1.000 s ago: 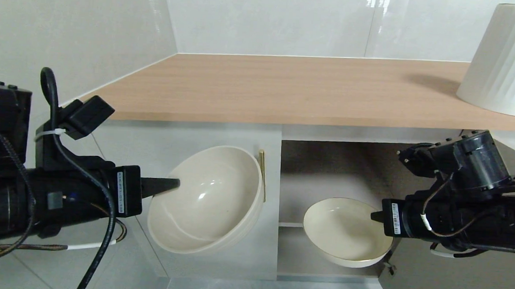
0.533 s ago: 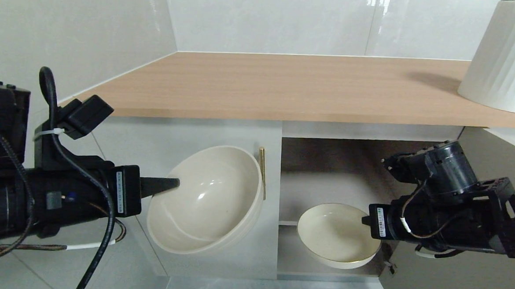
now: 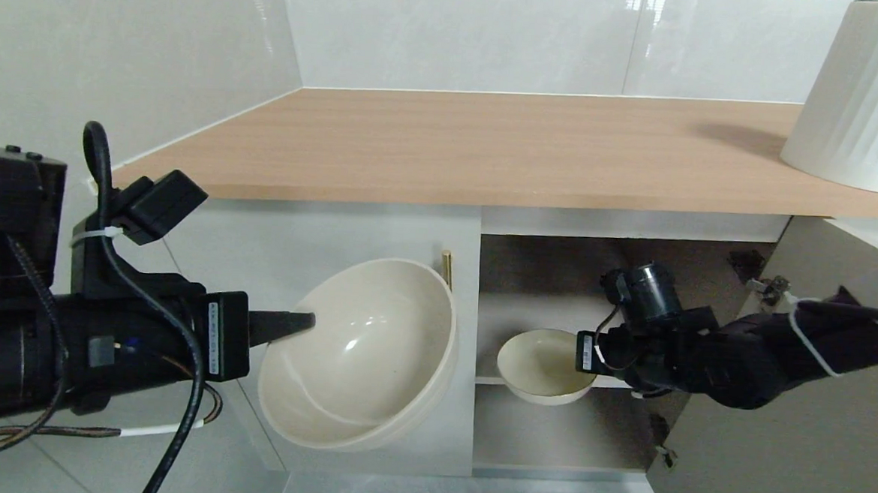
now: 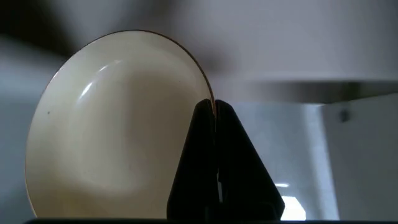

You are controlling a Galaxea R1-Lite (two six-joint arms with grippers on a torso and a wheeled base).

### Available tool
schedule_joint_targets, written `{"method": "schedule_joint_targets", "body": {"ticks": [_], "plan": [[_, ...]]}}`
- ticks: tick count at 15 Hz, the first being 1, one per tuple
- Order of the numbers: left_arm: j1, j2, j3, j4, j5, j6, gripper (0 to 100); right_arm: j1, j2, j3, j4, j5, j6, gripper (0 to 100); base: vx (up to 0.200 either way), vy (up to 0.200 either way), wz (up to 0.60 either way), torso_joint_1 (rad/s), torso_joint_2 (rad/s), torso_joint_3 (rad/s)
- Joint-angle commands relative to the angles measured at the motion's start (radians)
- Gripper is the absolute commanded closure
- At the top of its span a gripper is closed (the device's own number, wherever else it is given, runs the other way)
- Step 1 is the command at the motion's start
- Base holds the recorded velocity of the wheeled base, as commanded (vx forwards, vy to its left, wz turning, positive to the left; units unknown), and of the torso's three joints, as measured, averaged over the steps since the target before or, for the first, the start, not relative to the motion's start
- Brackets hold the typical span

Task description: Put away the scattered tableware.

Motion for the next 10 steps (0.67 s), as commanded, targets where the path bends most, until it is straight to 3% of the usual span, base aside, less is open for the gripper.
{"method": "schedule_joint_targets", "body": {"ticks": [1,5,10], "plan": [[-0.020,0.011,0.003,0.008,0.000,0.000,100,-0.068,0.216,-0.131,-0.014,-0.072,0.022,100,0.000,0.000,0.00,0.000,0.00,0.000],[-0.053,0.072,0.004,0.028,0.002,0.000,100,-0.154,0.323,-0.256,-0.016,-0.129,0.060,100,0.000,0.000,0.00,0.000,0.00,0.000],[-0.058,0.084,0.004,0.028,0.002,-0.002,100,-0.185,0.437,-0.378,-0.019,-0.230,0.068,100,0.000,0.000,0.00,0.000,0.00,0.000]]}}
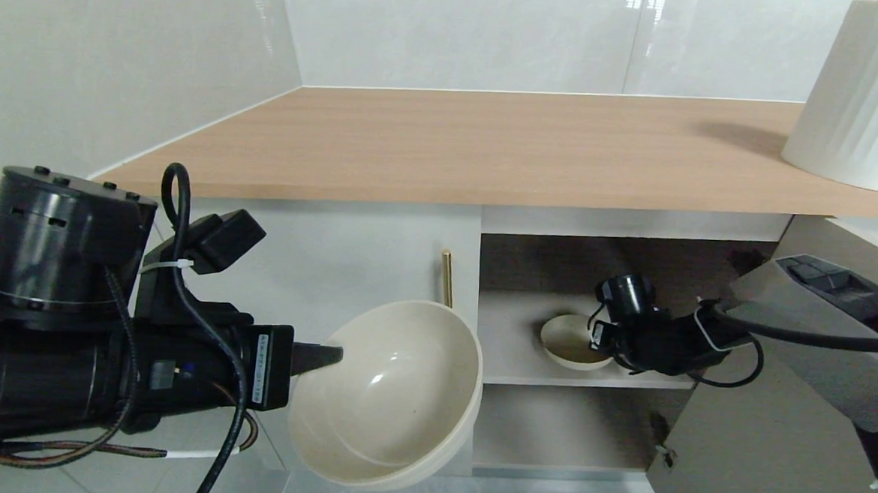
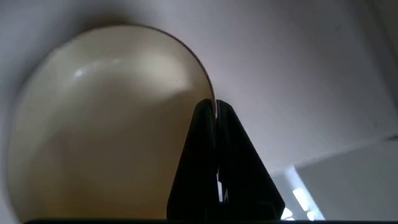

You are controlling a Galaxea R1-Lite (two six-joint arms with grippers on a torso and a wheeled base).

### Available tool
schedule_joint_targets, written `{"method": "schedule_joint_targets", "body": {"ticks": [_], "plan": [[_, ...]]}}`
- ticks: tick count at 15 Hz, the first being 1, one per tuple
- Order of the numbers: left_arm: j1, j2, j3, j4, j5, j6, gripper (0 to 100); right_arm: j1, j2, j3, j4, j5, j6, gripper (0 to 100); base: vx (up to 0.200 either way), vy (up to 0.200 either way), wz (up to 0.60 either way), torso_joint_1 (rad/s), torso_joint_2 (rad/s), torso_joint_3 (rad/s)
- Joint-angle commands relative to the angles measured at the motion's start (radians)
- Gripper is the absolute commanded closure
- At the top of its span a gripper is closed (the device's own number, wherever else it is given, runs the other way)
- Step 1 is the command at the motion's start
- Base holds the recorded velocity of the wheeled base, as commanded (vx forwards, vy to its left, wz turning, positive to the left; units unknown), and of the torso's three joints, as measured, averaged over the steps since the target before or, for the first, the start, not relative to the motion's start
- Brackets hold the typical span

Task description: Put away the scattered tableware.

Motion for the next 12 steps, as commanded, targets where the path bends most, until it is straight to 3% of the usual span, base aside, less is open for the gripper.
{"method": "schedule_joint_targets", "body": {"ticks": [1,7,8,12], "plan": [[-0.001,0.008,0.000,0.000,-0.001,-0.001,100,-0.007,0.065,-0.046,0.001,-0.011,-0.001,100,0.000,0.000,0.00,0.000,0.00,0.000],[-0.001,0.008,0.000,0.000,0.001,-0.001,100,-0.007,0.062,-0.055,0.000,-0.017,0.004,100,0.000,0.000,0.00,0.000,0.00,0.000],[-0.001,0.008,0.000,0.000,0.001,-0.001,100,-0.008,0.062,-0.055,0.000,-0.017,0.005,0,0.000,0.000,0.00,0.000,0.00,0.000],[-0.001,0.012,0.000,0.000,0.003,0.001,100,-0.001,-0.007,-0.003,0.001,-0.011,0.030,0,0.000,0.000,0.00,0.000,0.00,0.000]]}}
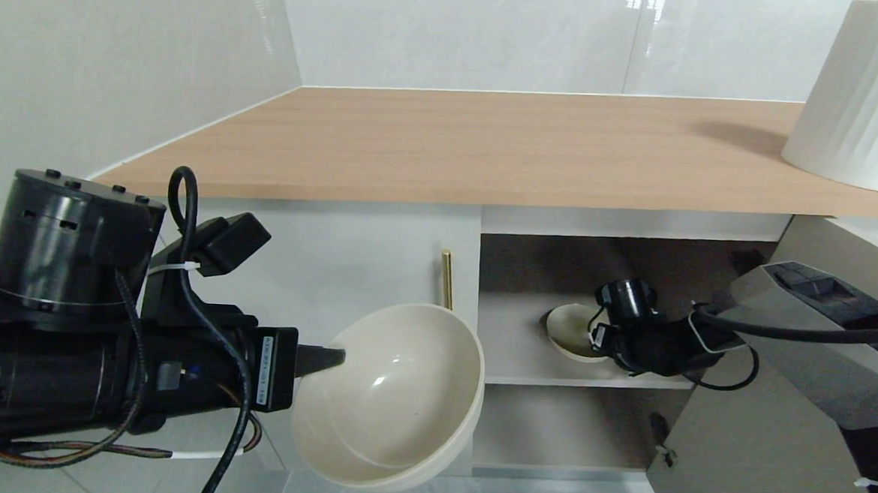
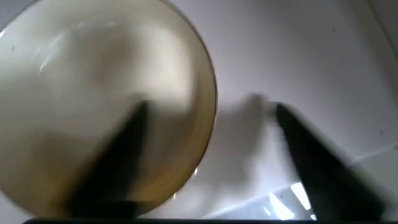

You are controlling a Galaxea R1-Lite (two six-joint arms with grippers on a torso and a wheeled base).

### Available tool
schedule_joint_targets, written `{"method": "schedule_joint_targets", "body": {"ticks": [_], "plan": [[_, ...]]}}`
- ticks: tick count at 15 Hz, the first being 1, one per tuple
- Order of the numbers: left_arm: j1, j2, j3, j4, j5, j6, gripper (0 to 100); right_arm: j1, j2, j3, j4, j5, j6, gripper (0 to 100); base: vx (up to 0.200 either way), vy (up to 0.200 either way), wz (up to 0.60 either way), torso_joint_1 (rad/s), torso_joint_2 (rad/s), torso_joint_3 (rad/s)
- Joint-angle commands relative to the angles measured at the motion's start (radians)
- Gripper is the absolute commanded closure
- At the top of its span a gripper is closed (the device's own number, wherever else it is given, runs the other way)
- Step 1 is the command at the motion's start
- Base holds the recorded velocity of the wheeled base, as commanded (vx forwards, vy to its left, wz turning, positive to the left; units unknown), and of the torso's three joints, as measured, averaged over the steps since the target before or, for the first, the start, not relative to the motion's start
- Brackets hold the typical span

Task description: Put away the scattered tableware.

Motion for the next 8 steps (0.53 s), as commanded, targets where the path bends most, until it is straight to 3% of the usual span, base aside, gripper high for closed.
{"method": "schedule_joint_targets", "body": {"ticks": [1,2,4,6,8], "plan": [[0.000,0.004,0.001,0.000,0.001,0.002,100,0.010,-0.086,0.062,0.000,0.008,0.009,0,0.000,0.000,0.00,0.000,0.00,0.000],[0.000,0.015,0.003,0.000,0.001,0.020,100,0.027,-0.150,0.117,0.000,0.017,0.009,0,0.000,0.000,0.00,0.000,0.00,0.000],[-0.019,0.065,0.018,-0.002,0.010,0.089,100,0.071,-0.316,0.234,0.009,0.119,0.001,0,0.000,0.000,0.00,0.000,0.00,0.000],[-0.048,0.112,0.024,-0.002,0.031,0.100,100,0.114,-0.470,0.307,0.054,0.224,-0.005,0,0.000,0.000,0.00,0.000,0.00,0.000],[-0.083,0.165,0.028,-0.005,0.073,0.100,100,0.199,-0.698,0.339,0.241,0.316,-0.023,0,0.000,0.000,0.00,0.000,0.00,0.000]]}}
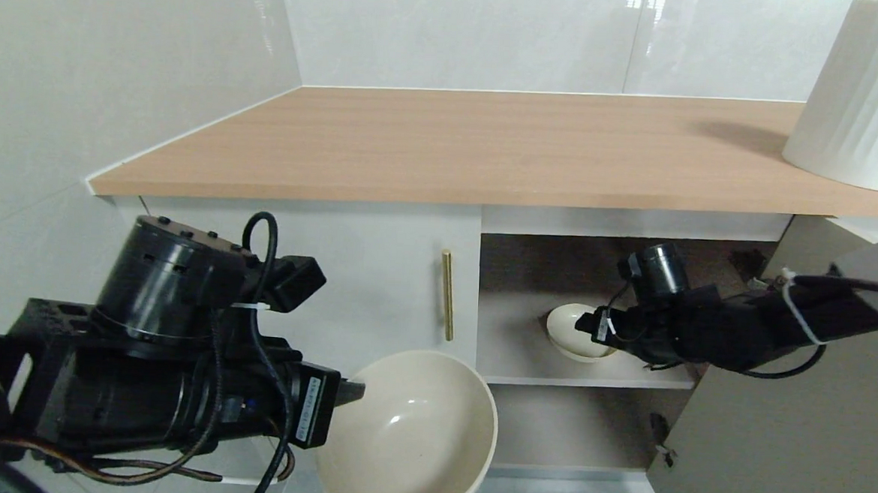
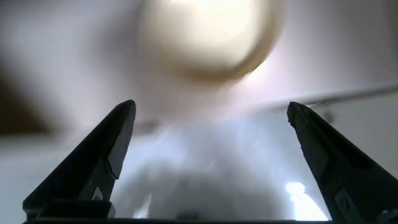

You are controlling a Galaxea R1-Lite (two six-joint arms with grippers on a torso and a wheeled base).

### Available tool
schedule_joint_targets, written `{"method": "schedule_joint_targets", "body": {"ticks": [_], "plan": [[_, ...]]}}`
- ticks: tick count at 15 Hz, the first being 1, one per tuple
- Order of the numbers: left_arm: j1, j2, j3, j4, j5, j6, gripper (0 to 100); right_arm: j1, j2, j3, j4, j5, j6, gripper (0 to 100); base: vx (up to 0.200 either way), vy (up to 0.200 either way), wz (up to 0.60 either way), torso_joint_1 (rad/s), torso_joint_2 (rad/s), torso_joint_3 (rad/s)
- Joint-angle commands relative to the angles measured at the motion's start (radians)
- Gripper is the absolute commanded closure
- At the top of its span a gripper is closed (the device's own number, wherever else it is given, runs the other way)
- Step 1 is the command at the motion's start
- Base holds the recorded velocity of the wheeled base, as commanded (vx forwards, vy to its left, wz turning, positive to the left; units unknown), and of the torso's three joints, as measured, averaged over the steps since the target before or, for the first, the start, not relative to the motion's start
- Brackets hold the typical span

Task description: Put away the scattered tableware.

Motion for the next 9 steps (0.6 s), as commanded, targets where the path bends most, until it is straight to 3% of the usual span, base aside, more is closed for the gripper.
{"method": "schedule_joint_targets", "body": {"ticks": [1,5,7,9], "plan": [[-0.037,0.073,0.006,0.000,0.023,0.000,100,0.116,-0.351,0.070,0.198,0.127,-0.022,0,0.000,0.000,0.00,0.000,0.00,0.000],[-0.103,0.182,0.010,-0.023,0.114,-0.002,100,0.251,-0.495,0.062,0.428,0.237,-0.076,0,0.000,0.000,0.00,0.000,0.00,0.000],[-0.134,0.217,0.010,-0.075,0.169,-0.005,100,0.309,-0.459,0.071,0.447,0.237,-0.076,0,0.000,0.000,0.00,0.000,0.00,0.000],[-0.143,0.225,0.010,-0.081,0.181,-0.006,100,0.347,-0.416,0.084,0.448,0.237,-0.076,0,0.000,0.000,0.00,0.000,0.00,0.000]]}}
